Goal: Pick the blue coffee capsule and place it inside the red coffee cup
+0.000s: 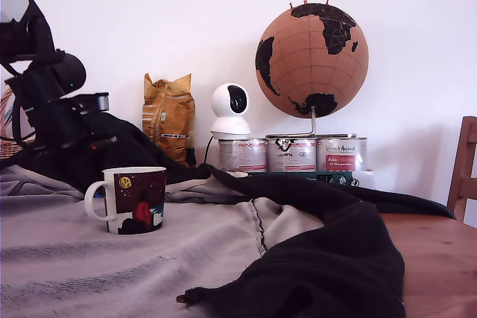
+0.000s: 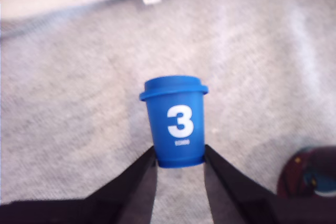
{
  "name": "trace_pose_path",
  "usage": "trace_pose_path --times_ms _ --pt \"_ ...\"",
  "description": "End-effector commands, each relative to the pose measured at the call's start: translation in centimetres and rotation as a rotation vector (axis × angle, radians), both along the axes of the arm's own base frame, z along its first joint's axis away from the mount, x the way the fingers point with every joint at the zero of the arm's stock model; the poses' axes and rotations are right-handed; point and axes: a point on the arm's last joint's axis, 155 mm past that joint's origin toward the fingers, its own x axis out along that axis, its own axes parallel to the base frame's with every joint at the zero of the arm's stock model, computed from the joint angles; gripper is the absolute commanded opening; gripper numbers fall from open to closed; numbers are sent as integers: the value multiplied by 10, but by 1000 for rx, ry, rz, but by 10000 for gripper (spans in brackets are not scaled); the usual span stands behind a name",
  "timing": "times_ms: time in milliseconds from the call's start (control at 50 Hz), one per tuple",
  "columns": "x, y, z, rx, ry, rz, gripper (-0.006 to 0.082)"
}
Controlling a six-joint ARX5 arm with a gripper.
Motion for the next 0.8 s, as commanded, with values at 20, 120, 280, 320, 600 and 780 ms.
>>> trace_pose_path --times_ms 20,120,280,320,600,780 --pt "-2 -1 39 -10 -65 -1 167" --pt "-9 -1 58 -12 -80 -3 167" --pt "-26 -5 82 -13 -77 -10 167" --pt "-31 -8 88 -14 -76 -17 167" --pt "-63 -59 120 -47 -90 -113 167" --pt "-82 -87 115 -17 -58 -172 167"
